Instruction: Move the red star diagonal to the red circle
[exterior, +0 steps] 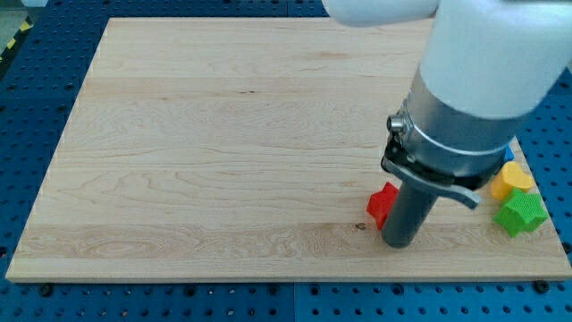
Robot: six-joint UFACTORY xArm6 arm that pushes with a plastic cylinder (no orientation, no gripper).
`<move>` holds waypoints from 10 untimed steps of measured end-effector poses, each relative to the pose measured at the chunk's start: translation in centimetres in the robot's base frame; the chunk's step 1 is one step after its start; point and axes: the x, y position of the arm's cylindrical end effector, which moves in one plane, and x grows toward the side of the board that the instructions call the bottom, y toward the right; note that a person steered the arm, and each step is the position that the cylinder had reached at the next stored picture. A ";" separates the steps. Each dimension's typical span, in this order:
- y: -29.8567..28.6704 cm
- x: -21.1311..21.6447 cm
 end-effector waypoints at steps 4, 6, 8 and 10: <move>-0.8 -8.3; -0.8 -14.1; -1.0 -18.7; -1.7 -15.8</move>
